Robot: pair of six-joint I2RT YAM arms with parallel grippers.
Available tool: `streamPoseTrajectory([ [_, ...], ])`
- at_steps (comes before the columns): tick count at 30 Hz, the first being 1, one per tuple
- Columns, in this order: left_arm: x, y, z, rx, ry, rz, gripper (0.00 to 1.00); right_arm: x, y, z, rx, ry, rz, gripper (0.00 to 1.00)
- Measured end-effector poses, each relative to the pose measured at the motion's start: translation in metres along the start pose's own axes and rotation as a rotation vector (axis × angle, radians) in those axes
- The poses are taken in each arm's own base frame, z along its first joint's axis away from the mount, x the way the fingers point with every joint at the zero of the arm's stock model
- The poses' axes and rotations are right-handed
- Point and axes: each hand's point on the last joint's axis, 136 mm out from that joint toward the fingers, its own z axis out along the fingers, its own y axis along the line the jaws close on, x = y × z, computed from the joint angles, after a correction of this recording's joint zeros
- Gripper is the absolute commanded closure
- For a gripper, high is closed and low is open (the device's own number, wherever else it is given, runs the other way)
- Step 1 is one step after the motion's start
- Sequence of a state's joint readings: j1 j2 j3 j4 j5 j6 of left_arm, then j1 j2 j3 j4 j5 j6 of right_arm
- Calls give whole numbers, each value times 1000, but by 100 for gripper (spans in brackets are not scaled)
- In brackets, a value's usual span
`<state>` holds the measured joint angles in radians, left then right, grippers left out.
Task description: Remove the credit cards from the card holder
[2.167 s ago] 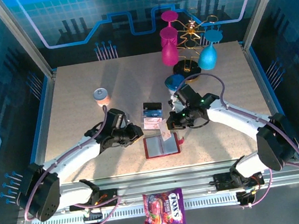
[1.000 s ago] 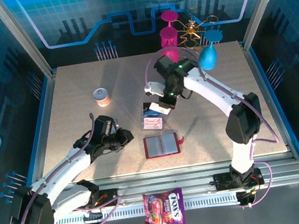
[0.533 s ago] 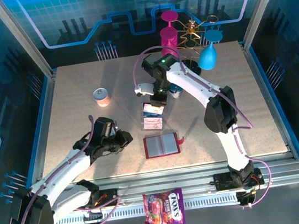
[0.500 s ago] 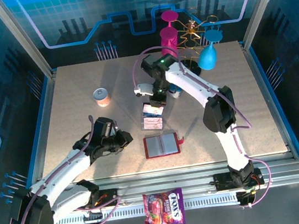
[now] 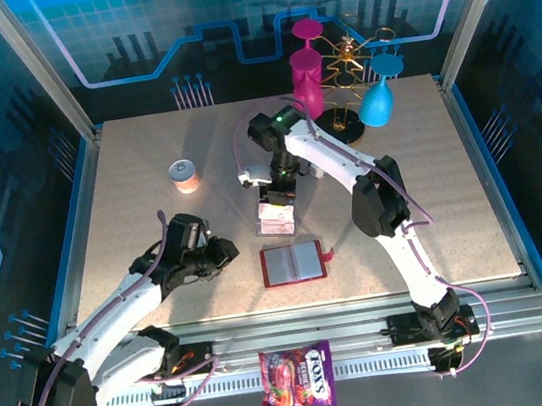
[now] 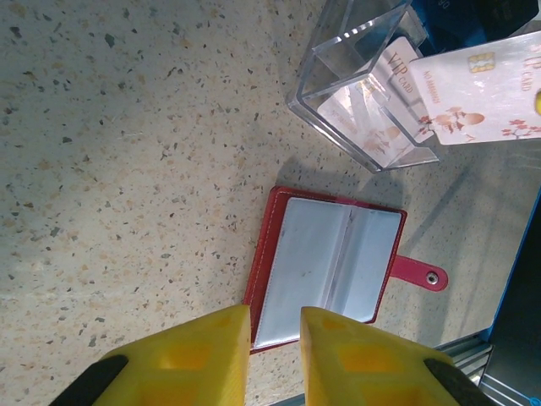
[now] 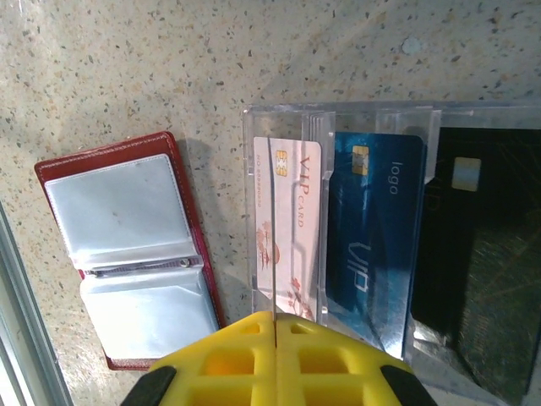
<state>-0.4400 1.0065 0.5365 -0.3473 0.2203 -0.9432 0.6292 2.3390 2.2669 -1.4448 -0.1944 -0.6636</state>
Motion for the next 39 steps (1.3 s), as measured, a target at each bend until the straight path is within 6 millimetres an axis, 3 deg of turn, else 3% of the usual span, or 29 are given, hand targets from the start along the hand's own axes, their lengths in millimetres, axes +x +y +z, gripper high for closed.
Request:
streamPoseTrajectory([
  [9,-1,2,0,-3,-4,-6,76,4,-2,17,-38,28,14,100],
  [15,-1,3,-2,-2,-6,-8,76,3,-1,22,-56,29,17,84],
  [24,0,7,-1,-10,-3,-12,75,3,-2,23,-54,27,28,77],
  [28,-1,12,3,-33,1,-3,65,7,2,21,-46,19,46,72],
  [33,-11,14,10,-83,1,18,38,19,12,0,11,-13,68,64],
  [39,-36,3,11,-128,-32,83,17,49,11,-29,134,-74,140,42],
])
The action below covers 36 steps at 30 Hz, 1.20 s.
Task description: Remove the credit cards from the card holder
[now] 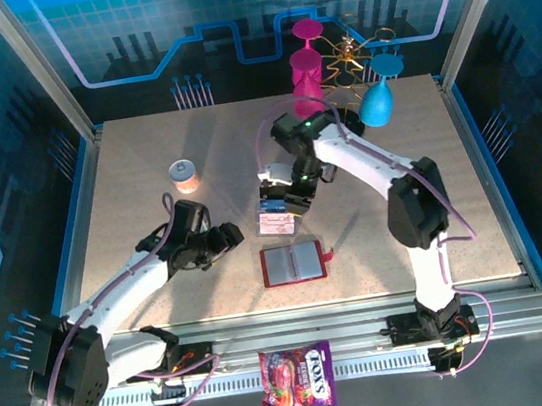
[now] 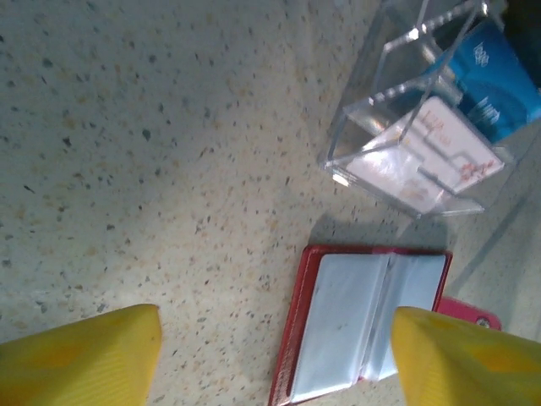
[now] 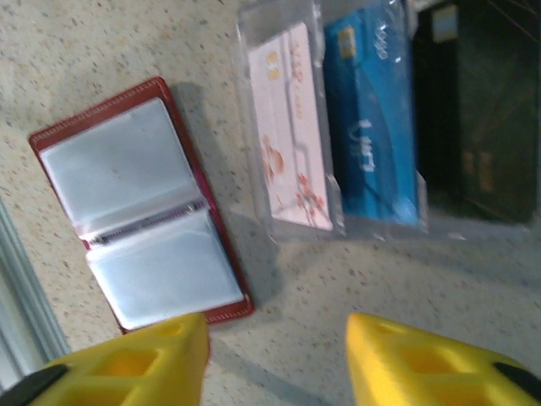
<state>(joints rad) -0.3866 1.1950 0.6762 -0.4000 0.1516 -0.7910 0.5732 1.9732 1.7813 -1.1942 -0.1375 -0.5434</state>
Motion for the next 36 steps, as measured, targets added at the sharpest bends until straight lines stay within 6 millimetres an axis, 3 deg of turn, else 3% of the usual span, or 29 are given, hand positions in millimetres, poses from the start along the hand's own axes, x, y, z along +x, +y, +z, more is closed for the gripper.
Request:
streamPoseTrajectory([
  [1,-6,-1,-1,-13,-12,13,13,6,-3,-2,16,-9,19,35],
  [2,-12,-2,-2,-25,-23,26,6,12,-6,-4,32,-15,40,21],
  [3,-18,-2,-3,-40,-37,40,1,19,-9,-5,51,-22,65,0],
  [10,-62,13,-13,-161,-129,105,1,61,-29,-1,182,-59,207,0],
  [19,-115,65,-35,-327,-289,107,1,125,-72,5,481,-244,469,0],
  [28,-140,109,-37,-483,-462,195,1,194,-108,12,737,-489,709,0],
  [32,-152,109,-38,-477,-572,279,1,209,-128,-4,820,-628,801,0],
  [36,-156,114,-33,-436,-670,323,1,199,-143,-28,871,-773,801,0],
])
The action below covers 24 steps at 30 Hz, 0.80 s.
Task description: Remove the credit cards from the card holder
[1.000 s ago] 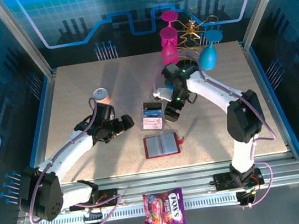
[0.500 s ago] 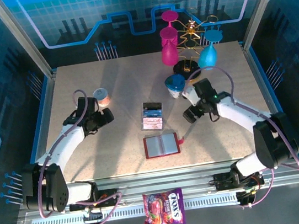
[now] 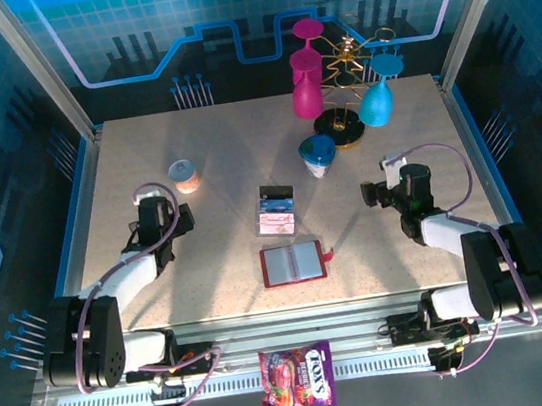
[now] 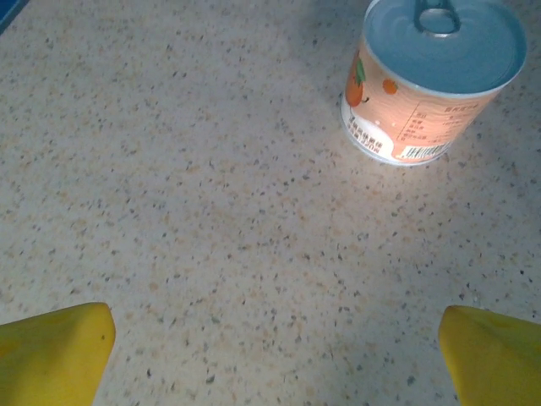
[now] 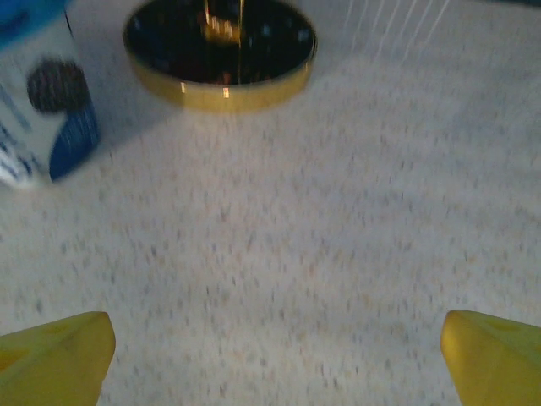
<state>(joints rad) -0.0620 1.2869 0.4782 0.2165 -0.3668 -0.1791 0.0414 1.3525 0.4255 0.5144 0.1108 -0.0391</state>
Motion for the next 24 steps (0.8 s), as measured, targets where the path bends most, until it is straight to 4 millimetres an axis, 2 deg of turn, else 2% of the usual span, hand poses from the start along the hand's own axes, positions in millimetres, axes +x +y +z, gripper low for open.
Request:
streamPoseTrajectory([
  [4,-3,-1,7,30,-74,-16,1,-10,5,7,-35,-57,29,0],
  [15,-35,-18,16,131,-256,16,0,-7,15,23,-67,-97,26,0],
  [21,-2,-12,26,145,-240,23,1,-9,14,22,-61,-121,25,0],
  [24,-10,-20,27,174,-251,37,1,-11,14,22,-60,-131,25,0],
])
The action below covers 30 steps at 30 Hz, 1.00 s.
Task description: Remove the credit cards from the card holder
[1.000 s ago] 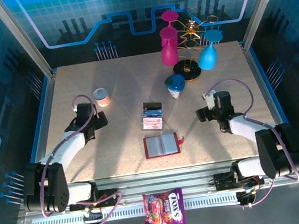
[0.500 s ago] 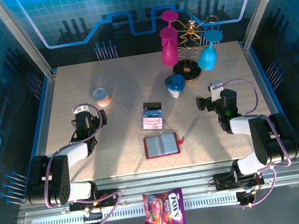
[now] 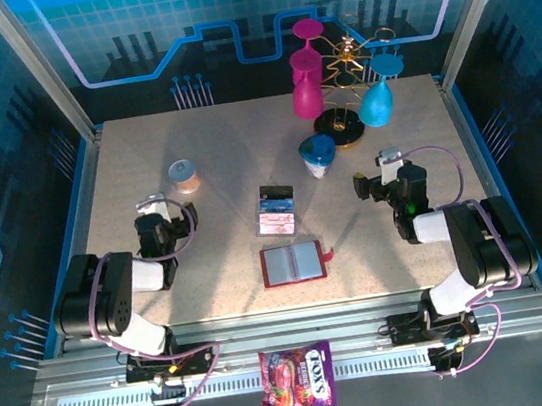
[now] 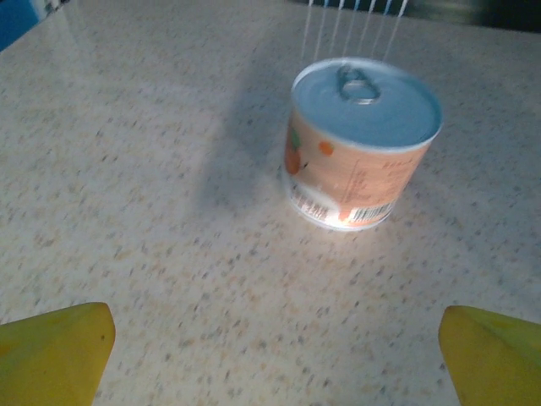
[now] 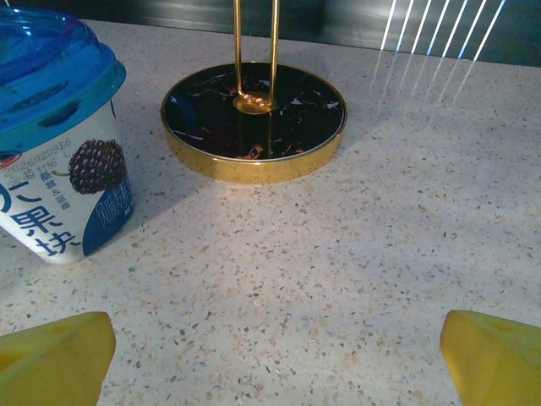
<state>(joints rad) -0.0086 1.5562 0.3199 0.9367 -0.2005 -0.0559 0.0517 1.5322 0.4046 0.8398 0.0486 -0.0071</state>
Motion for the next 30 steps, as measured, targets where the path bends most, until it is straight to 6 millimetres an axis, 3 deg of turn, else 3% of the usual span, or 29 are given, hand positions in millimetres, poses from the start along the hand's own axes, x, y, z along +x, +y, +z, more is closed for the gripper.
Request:
streamPoseTrajectory([
  [5,-21,-9,6,34,-46,13,1,0,0,0,0,-1,0,0],
  [30,-16,-17,6,77,-25,39,1,0,1,0,-5,-1,0,0],
])
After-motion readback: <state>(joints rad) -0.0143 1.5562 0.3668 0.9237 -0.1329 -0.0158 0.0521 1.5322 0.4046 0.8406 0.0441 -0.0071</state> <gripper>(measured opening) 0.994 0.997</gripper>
